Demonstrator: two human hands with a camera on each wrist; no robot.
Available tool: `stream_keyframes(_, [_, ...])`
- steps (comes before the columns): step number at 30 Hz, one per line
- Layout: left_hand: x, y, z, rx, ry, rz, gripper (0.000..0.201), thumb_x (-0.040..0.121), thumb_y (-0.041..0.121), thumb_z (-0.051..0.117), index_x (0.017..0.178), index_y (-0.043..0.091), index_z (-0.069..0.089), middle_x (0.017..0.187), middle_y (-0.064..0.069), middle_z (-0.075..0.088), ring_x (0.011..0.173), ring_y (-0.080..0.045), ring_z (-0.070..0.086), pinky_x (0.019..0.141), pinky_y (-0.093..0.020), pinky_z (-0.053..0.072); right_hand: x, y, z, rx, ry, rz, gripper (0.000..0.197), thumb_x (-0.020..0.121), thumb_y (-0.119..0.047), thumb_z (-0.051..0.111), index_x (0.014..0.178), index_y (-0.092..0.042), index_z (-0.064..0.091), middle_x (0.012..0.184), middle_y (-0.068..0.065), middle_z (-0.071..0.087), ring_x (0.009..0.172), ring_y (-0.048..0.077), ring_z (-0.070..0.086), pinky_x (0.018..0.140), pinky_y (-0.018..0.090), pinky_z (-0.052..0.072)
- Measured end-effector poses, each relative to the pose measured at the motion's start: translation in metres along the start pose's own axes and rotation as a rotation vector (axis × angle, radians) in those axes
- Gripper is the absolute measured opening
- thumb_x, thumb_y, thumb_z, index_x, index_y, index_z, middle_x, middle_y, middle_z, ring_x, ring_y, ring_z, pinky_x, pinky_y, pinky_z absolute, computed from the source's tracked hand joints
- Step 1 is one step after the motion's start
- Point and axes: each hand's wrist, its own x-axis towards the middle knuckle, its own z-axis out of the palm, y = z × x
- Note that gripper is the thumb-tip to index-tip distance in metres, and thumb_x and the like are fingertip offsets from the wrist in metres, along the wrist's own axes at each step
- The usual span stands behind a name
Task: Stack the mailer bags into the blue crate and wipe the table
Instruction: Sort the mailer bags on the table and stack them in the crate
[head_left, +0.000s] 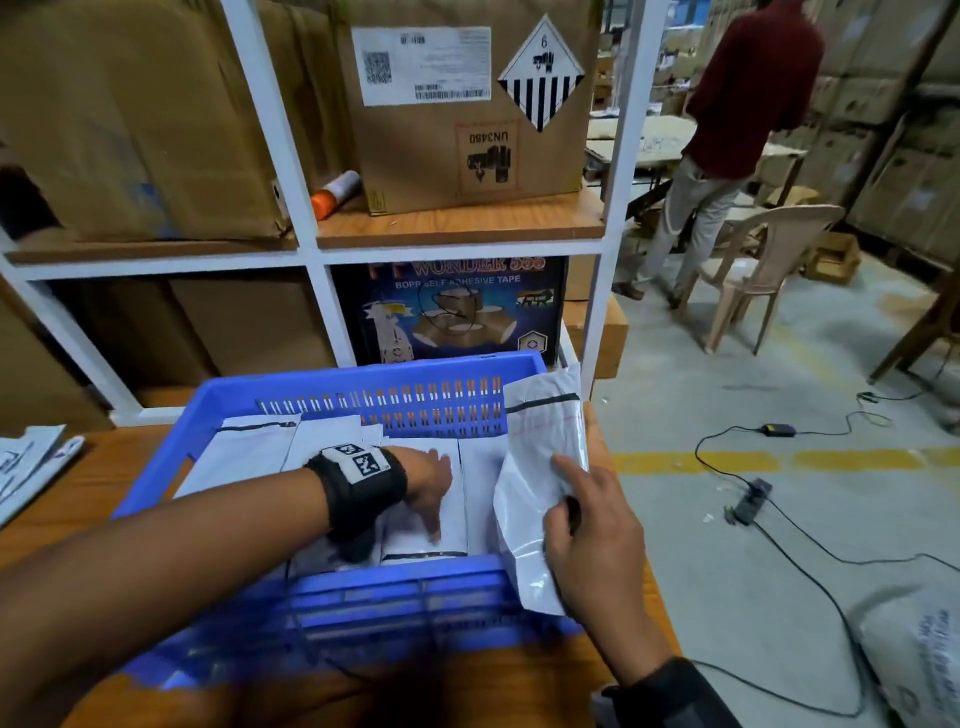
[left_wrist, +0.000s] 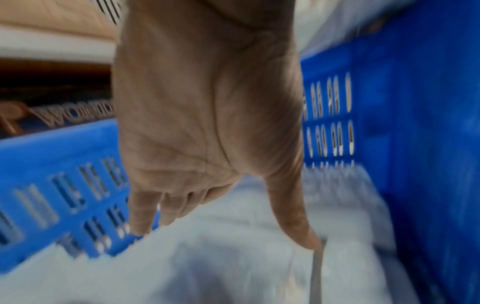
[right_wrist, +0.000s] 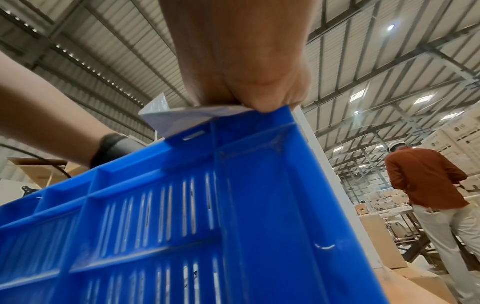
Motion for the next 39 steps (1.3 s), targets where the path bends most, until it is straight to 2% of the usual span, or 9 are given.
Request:
stream_keyframes(7, [-0.116, -0.055, -0.002, -0.132, 0.156, 0.12, 0.081, 0.094, 0.063, 0.044, 0.15, 0.007, 0.026, 0.157, -0.011, 0.029, 0.14, -0.028, 0.035, 0.113, -0.04, 0.031, 0.014, -0.003, -0.012, 0.019, -0.127, 0.072, 0.045, 0.077, -0.02, 0.051, 0.117, -0.014, 0.07, 0.104, 0.002, 0.07, 0.087, 0.021, 0.065, 0.078, 0.023, 0.046])
stream_keyframes(13, [-0.188, -0.08, 0.079, -0.473, 0.285, 0.038, 0.139, 0.042, 0.103, -0.008, 0.157, 0.027, 0.01, 0.165, 0.002, 0.004, 0.151, -0.011, 0.005, 0.122, -0.028, 0.011, 0.075, -0.029, -0.024, -0.116, -0.527, 0.208, 0.033, 0.086, -0.022, 0.058, 0.115, -0.019, 0.073, 0.097, 0.004, 0.072, 0.088, 0.019, 0.062, 0.065, 0.021, 0.035])
stream_keyframes(17, [-0.176, -0.084, 0.121, -0.536, 0.437, -0.13, 0.132, 0.05, 0.096, -0.019, 0.156, 0.026, 0.016, 0.165, 0.0, 0.008, 0.151, -0.012, 0.002, 0.119, -0.027, 0.011, 0.125, -0.044, 0.008, -0.273, -0.769, 0.112, 0.028, 0.083, -0.007, 0.06, 0.104, -0.018, 0.075, 0.068, -0.011, 0.06, 0.061, 0.007, 0.052, 0.048, 0.014, 0.034])
stream_keyframes(20, [-0.166, -0.085, 0.133, -0.51, 0.472, -0.206, 0.126, 0.056, 0.089, -0.028, 0.155, 0.029, 0.019, 0.164, 0.001, 0.01, 0.151, -0.014, 0.003, 0.12, -0.036, 0.015, 0.147, -0.051, 0.045, -0.36, -0.931, 0.139, 0.026, 0.081, 0.002, 0.055, 0.098, -0.006, 0.073, 0.062, 0.001, 0.062, 0.048, 0.011, 0.052, 0.044, 0.016, 0.041])
stream_keyframes(26, [-0.149, -0.095, 0.13, -0.578, 0.421, -0.195, 0.091, 0.076, 0.071, 0.006, 0.155, 0.029, -0.011, 0.163, -0.001, -0.017, 0.15, -0.015, -0.014, 0.121, -0.044, 0.006, 0.164, -0.055, 0.11, -0.503, -1.179, 0.209, 0.018, 0.082, 0.01, 0.056, 0.072, -0.005, 0.058, 0.064, 0.011, 0.058, 0.058, 0.025, 0.061, 0.032, 0.018, 0.039])
stream_keyframes(29, [-0.139, -0.103, 0.127, -0.596, 0.396, -0.161, 0.083, 0.094, 0.062, 0.031, 0.154, 0.029, -0.016, 0.162, 0.0, -0.021, 0.149, -0.014, -0.017, 0.122, -0.044, 0.003, 0.156, -0.044, 0.13, -0.593, -1.204, 0.182, 0.021, 0.081, 0.018, 0.056, 0.069, 0.001, 0.055, 0.046, 0.012, 0.058, 0.036, 0.021, 0.058, 0.03, 0.025, 0.044])
stream_keyframes(35, [-0.134, -0.104, 0.131, -0.631, 0.39, -0.142, 0.084, 0.094, 0.062, 0.035, 0.154, 0.032, -0.016, 0.162, 0.003, -0.02, 0.149, -0.012, -0.016, 0.122, -0.042, 0.002, 0.135, -0.037, 0.136, -1.05, -1.215, 0.004, 0.012, 0.079, -0.009, 0.069, 0.091, -0.005, 0.066, 0.095, 0.009, 0.069, 0.109, 0.027, 0.064, 0.072, 0.024, 0.053])
stream_keyframes(37, [-0.134, -0.104, 0.129, -0.63, 0.376, -0.141, 0.082, 0.095, 0.061, 0.034, 0.154, 0.033, -0.015, 0.162, 0.002, -0.02, 0.149, -0.012, -0.016, 0.123, -0.042, 0.001, 0.136, -0.037, 0.14, -1.052, -1.156, -0.102, 0.032, 0.079, -0.008, 0.064, 0.111, -0.011, 0.065, 0.111, 0.008, 0.067, 0.109, 0.027, 0.064, 0.073, 0.031, 0.049])
stream_keyframes(39, [-0.135, -0.103, 0.128, -0.631, 0.36, -0.14, 0.08, 0.095, 0.06, 0.034, 0.154, 0.034, -0.014, 0.163, 0.001, -0.019, 0.149, -0.012, -0.016, 0.122, -0.043, 0.001, 0.138, -0.037, 0.147, -0.99, -1.182, -0.109, 0.027, 0.077, -0.009, 0.069, 0.104, -0.015, 0.064, 0.097, 0.008, 0.067, 0.093, 0.025, 0.065, 0.068, 0.029, 0.049])
